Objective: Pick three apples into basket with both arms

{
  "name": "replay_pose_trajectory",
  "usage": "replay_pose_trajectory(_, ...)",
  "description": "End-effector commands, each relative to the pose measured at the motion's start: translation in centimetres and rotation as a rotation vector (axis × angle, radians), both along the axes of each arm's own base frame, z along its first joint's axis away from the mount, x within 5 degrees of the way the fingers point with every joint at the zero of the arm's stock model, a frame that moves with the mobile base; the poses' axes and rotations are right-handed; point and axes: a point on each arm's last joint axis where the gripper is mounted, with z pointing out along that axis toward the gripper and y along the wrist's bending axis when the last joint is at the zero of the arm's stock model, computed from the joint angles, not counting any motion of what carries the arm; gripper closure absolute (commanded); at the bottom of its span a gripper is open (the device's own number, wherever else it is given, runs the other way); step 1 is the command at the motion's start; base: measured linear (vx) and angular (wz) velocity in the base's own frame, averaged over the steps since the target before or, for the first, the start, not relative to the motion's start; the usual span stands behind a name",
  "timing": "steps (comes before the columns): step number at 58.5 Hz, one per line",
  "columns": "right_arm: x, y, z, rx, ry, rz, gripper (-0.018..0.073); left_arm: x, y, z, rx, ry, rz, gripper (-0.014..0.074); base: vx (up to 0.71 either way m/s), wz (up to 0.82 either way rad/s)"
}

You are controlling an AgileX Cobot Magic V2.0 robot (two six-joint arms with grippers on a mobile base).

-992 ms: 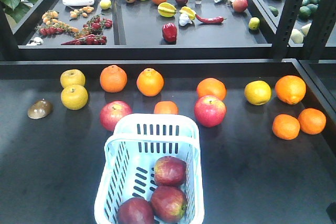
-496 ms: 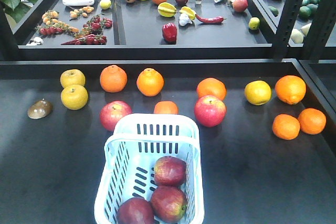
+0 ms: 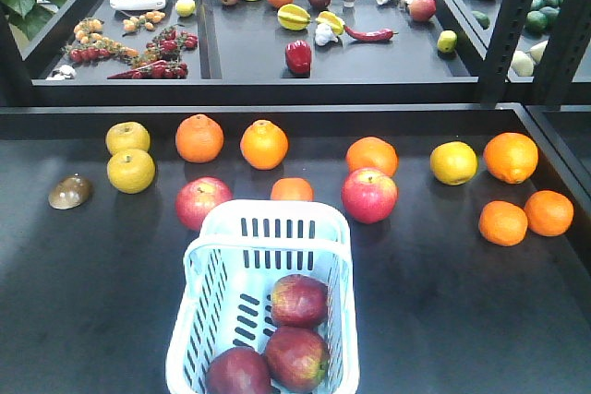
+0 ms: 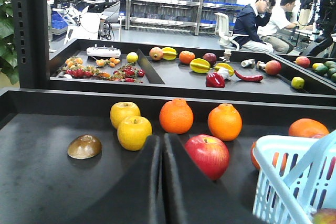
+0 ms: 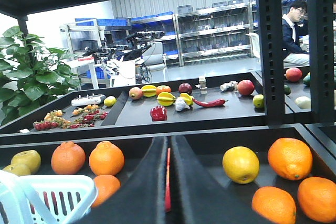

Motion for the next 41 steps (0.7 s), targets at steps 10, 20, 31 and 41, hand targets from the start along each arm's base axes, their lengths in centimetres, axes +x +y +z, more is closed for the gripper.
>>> replay_pose_trajectory(10, -0.14, 0.03, 0.27, 0.001, -0.068, 0.003, 0.0564, -0.25, 0.08, 1.53, -0.014, -0.105, 0.010, 0.0602, 0.00, 0.00)
replay_pose_trajectory(20, -0.15, 0.03, 0.31, 0.001, -0.069, 0.003, 0.0564, -0.25, 0.08, 1.53, -0.014, -0.105, 0.010, 0.0602, 0.00, 0.00)
replay_pose_trajectory(31, -0.15, 0.03, 0.31, 0.001, -0.069, 0.003, 0.0564, -0.25, 0.08, 1.53, -0.014, -0.105, 0.010, 0.0602, 0.00, 0.00)
replay_pose_trajectory(41, -0.15, 0.03, 0.31, 0.001, -0.069, 0.003, 0.0564, -0.25, 0.08, 1.53, -0.014, -0.105, 0.010, 0.0602, 0.00, 0.00)
